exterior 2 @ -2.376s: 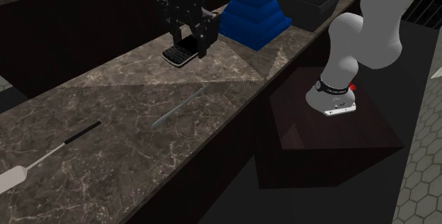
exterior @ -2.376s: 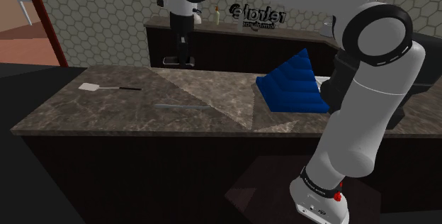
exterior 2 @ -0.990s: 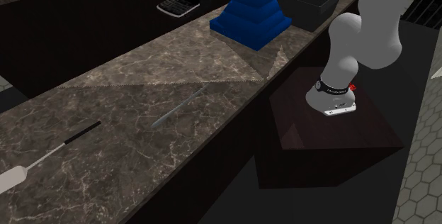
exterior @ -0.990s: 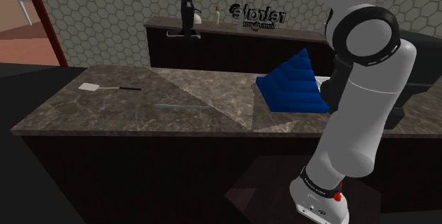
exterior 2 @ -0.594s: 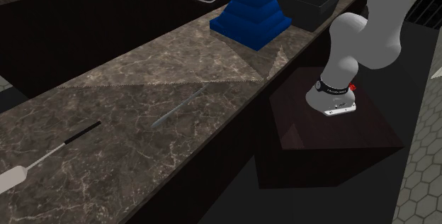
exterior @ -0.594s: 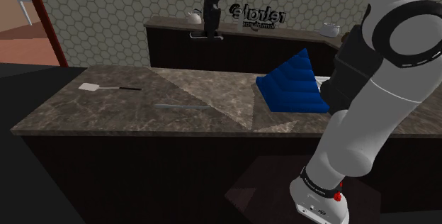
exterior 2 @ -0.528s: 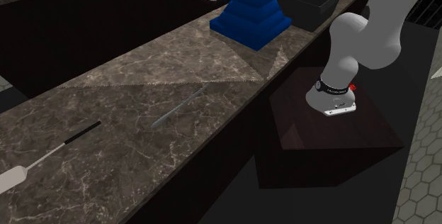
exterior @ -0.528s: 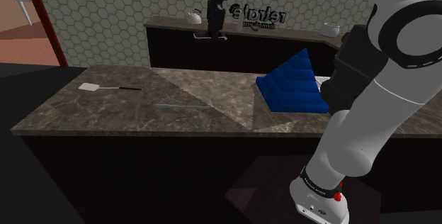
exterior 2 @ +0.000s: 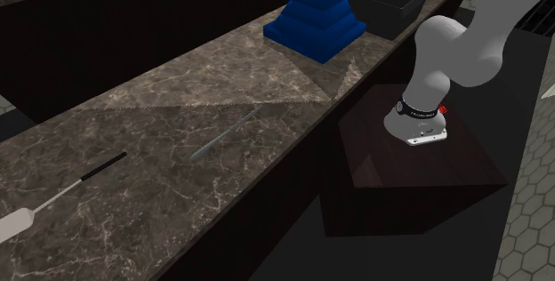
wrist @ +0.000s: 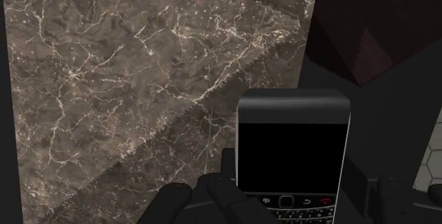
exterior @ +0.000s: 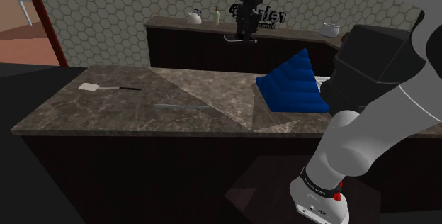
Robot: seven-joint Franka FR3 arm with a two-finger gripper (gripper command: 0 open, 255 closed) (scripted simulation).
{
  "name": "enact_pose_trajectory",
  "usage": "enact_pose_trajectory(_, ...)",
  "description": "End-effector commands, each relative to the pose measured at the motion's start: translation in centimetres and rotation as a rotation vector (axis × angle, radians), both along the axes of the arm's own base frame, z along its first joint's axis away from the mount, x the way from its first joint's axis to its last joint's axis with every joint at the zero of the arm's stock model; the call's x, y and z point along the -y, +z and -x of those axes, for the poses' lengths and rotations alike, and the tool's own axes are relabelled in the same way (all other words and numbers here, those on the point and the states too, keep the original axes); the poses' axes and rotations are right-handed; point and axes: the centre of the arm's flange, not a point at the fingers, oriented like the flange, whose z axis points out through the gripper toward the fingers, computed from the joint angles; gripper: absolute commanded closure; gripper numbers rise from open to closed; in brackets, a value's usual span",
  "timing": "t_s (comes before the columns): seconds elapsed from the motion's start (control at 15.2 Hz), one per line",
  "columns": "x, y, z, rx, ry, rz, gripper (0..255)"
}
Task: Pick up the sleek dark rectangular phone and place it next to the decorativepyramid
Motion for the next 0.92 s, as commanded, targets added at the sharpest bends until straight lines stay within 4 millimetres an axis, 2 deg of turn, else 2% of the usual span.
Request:
enact_pose_trajectory(0.0,1.9,0.0,2.0,-0.001,0.001,-0.001,255)
enact_pose_trajectory(0.86,14.2,0.0,13.9,-0.001,0.001,-0.001,255)
